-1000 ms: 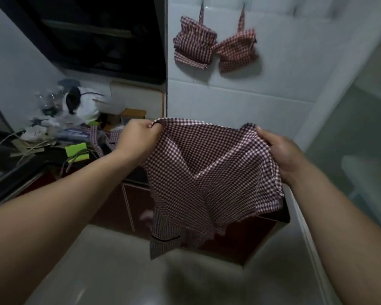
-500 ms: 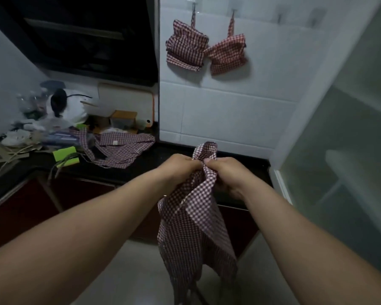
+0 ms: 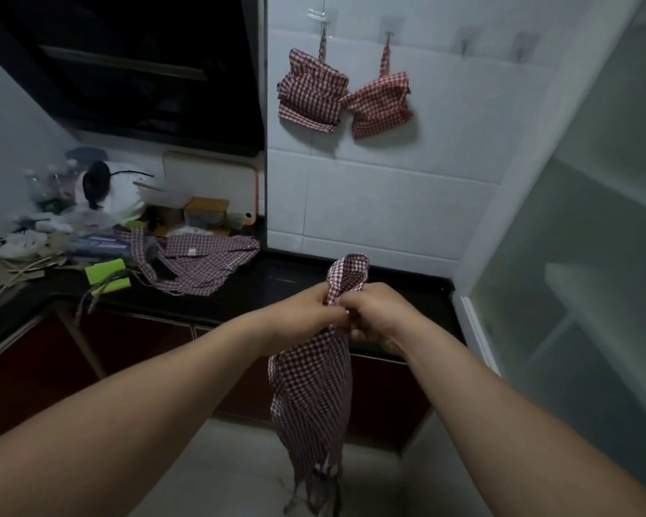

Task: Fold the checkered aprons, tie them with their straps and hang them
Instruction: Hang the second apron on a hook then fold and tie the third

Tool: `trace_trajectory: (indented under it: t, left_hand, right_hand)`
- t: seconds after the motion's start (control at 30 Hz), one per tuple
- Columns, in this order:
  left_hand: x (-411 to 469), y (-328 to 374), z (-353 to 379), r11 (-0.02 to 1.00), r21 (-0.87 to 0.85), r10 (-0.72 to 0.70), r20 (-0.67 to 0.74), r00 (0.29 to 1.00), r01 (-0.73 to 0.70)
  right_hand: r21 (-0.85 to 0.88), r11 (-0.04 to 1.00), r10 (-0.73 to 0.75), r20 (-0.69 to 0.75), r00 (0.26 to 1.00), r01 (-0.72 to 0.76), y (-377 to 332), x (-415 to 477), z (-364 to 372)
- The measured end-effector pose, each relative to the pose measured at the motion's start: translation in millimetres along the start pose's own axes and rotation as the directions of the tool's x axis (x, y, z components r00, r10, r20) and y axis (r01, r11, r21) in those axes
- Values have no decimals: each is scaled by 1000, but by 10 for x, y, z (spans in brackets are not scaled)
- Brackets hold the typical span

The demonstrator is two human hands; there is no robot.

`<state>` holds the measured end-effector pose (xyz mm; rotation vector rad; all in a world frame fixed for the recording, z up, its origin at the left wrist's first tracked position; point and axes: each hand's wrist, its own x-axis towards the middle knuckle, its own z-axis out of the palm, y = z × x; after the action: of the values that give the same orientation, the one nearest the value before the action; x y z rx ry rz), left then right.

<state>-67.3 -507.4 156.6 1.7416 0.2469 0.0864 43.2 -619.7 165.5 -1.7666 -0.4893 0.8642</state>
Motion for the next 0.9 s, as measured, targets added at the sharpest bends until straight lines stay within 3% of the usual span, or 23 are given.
trace_trajectory:
  t: [0.2,0.27,0.3,0.33,0.37,0.43,0.53,0.63,0.77,0.9]
  left_hand:
    - [40,-194,-16,964,261,68,-86,994,-43]
    - [37,-210,-76,944,329,39,-85,996,-8]
    - [32,-210,-120,934,357,23,-77,997,6]
    - [17,-202,-176,925,378,-2,-74,997,30]
    - [3,-179,-230,919,391,-20,-74,997,48]
    - [-19,-126,-342,899,434,-28,-81,996,61]
    - [-84,38,-475,873,487,-15,-36,999,30]
    - [-139,96,-629,832,554,-7,-19,1000,16]
    - [-252,-21,-845,593,805,116,-85,990,-1]
    - [-311,-57,-822,337,930,179,88,980,-145]
  right_hand:
    - [-68,997,31,96,995,-25,61,-27,-98]
    - [-134,988,-72,13,997,73,63,13,-161]
    - [-232,958,-190,-77,979,167,85,65,-216]
    - [-399,879,-341,-149,928,260,112,135,-304]
    - [-549,772,-457,-130,880,320,126,191,-384]
    - [-704,564,-560,57,827,431,162,270,-480]
    - [-803,396,-463,244,852,445,120,359,-438]
    - [-887,216,-408,299,863,409,93,487,-422]
    - [-840,337,-439,261,860,426,34,515,-584]
    - [-816,333,-393,335,856,472,-95,445,-607]
